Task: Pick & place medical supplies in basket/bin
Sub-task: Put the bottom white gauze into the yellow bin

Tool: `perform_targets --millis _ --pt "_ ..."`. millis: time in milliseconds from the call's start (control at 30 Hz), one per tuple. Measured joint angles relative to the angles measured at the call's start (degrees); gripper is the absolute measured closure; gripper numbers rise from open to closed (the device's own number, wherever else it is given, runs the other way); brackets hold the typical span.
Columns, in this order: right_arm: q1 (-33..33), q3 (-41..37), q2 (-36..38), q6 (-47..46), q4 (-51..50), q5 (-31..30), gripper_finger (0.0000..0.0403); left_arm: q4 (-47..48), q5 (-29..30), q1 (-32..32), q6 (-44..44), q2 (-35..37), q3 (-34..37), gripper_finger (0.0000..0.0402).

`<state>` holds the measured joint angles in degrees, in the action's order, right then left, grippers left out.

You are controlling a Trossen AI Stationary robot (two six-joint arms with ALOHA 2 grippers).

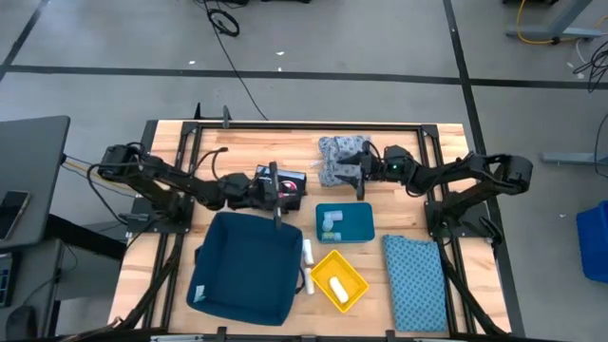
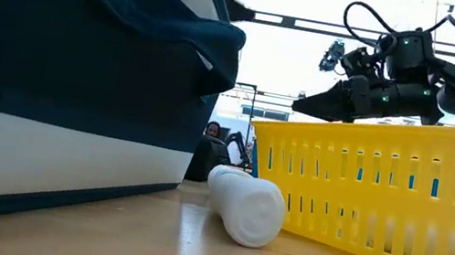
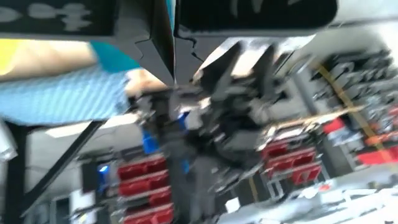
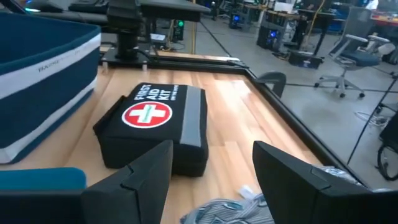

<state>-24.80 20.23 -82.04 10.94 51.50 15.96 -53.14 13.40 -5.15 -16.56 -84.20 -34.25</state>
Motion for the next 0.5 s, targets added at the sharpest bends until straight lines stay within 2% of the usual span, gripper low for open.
perform_targets --millis 200,500 --pt "4.3 0.3 0.0 0.0 -3.3 -4.1 0.0170 2.5 0.1 4.6 -1.2 0.0 0.5 0.0401" --pt "13.9 6.1 0.0 3.1 -18.3 -12.0 0.0170 2.4 -1.7 10.6 -2.4 0.0 0.5 0.0401"
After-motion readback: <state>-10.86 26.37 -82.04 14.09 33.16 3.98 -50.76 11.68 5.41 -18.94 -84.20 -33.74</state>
